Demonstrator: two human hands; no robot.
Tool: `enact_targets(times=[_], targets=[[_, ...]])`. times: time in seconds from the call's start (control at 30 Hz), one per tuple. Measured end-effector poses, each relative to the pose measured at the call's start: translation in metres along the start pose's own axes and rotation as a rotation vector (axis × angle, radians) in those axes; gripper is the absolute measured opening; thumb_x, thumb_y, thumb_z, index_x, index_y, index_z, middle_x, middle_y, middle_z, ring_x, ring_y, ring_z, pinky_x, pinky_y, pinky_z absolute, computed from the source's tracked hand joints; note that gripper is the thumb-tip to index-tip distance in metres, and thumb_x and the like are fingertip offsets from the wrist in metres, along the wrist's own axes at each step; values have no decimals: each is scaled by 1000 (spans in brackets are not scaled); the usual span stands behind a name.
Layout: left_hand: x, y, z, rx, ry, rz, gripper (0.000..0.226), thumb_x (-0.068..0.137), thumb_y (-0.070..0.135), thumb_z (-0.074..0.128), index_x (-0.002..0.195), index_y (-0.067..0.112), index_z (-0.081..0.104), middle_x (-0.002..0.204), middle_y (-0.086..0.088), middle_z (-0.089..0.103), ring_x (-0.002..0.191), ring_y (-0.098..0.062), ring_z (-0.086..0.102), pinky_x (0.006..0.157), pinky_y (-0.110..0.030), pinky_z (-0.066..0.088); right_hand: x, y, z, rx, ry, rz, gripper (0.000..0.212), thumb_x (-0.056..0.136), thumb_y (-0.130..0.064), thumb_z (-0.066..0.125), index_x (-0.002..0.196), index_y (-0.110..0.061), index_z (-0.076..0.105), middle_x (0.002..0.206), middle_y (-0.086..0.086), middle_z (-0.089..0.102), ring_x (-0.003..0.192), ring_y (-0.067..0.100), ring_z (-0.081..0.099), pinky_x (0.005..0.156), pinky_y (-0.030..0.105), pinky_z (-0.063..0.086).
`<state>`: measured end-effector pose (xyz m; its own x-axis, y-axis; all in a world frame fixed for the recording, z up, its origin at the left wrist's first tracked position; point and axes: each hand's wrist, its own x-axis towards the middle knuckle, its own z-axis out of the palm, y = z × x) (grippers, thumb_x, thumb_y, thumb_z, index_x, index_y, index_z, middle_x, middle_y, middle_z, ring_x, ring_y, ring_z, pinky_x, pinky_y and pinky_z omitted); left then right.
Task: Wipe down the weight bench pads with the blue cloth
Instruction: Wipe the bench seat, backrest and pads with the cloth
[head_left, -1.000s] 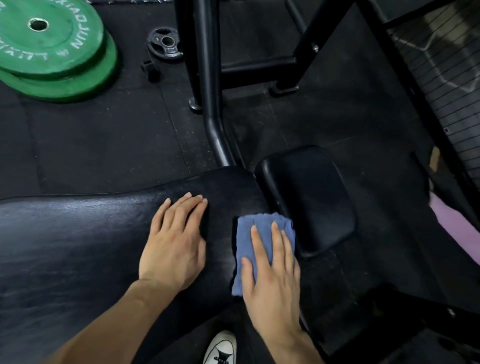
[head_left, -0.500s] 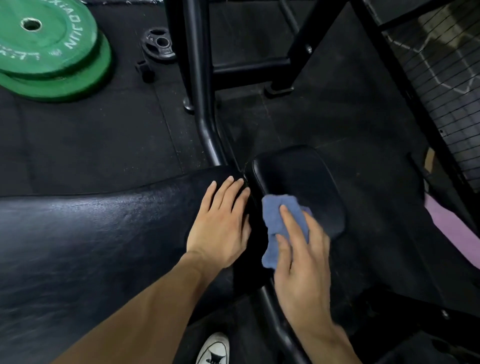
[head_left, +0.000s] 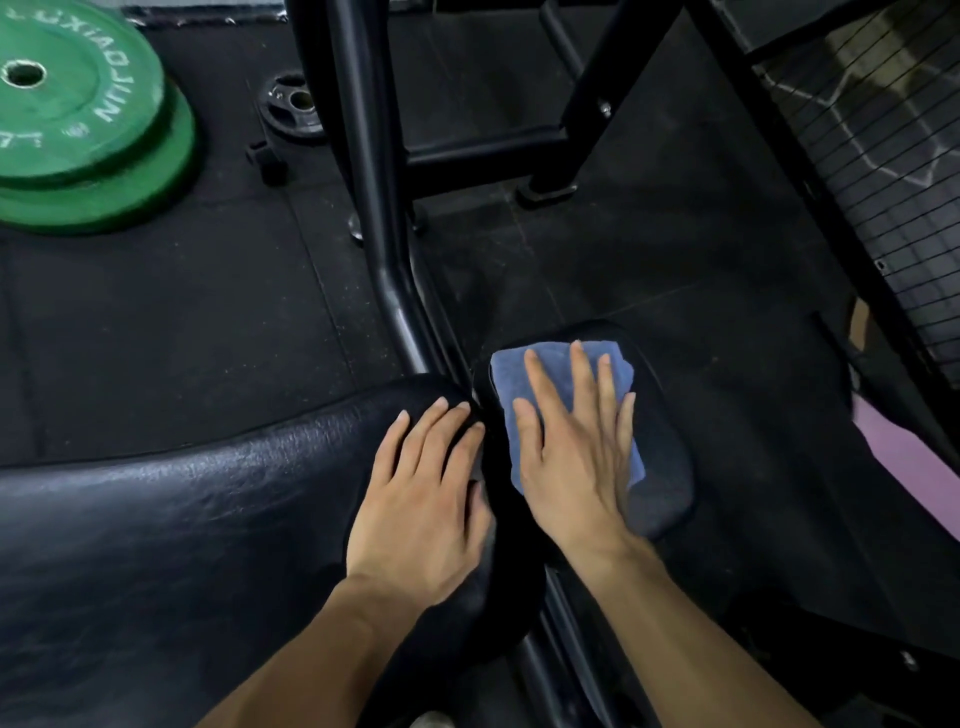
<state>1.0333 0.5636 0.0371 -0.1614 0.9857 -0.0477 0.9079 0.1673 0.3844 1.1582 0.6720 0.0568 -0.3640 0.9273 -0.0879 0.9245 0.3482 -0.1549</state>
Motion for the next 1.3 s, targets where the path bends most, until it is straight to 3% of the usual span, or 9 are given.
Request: enact_targets(times=[0.27,0.43,0.57,0.67,0.87,0.97,1.07,1.2,1.3], targets=[[0,1,-1,-11,-16,-10,56,98,38,43,148,14,52,159,-4,44,155,-21,28,125,-51,24,7,-6,21,-158,63,39,62,106,-53,27,163,-30,20,171,16,16,159,34,9,124,64,14],[1,1,-1,-19,-13,-13,58,95,38,46,148,15,53,160,-4,43,155,-22,28,126,-51,24,41,-15,15,-170,-47,143,64,101,-59,14,162,-41,17,173,13,5,159,36,-2,123,68,7],[1,-1,-1,-25,-20,1,60,93,39,46,148,15,51,161,-5,42,155,-23,27,126,-51,22,88,-29,7,-89,-132,306,54,102,-57,25,152,-44,39,173,9,5,158,37,-9,121,70,-4],[1,-1,-1,-27,-17,2,59,94,39,46,148,15,52,160,-5,43,155,-23,28,126,-51,23,84,-29,8,-114,-88,231,52,102,-56,22,147,-46,47,173,6,13,159,35,-7,121,70,-3],[1,0,-2,-23,-13,-3,57,95,38,46,147,14,53,159,-5,44,155,-23,28,126,-51,23,8,-7,16,-123,-37,-33,56,105,-49,19,161,-47,11,174,8,4,160,33,-5,123,68,9],[1,0,-2,-20,-20,-4,57,96,37,45,147,14,53,160,-5,44,155,-22,28,126,-51,23,-50,15,16,-149,-20,-48,60,105,-45,24,163,-39,10,173,9,6,160,32,1,123,65,17],[0,0,-2,-16,-19,-9,57,97,38,43,148,15,52,160,-4,44,155,-22,28,126,-51,23,-64,27,14,-143,-40,40,60,105,-51,23,163,-39,13,173,8,8,160,30,2,124,64,16],[1,0,-2,-14,-19,-10,58,96,38,41,148,15,52,160,-5,43,155,-22,28,126,-51,23,1,18,13,-97,-51,273,63,99,-60,7,161,-48,0,174,3,-2,160,28,-9,125,65,1],[1,0,-1,-26,-6,-9,58,95,37,44,148,15,53,160,-4,43,155,-23,28,126,-51,22,47,27,7,-53,-35,368,61,102,-57,14,160,-49,-2,174,4,0,160,31,-8,124,66,-1]])
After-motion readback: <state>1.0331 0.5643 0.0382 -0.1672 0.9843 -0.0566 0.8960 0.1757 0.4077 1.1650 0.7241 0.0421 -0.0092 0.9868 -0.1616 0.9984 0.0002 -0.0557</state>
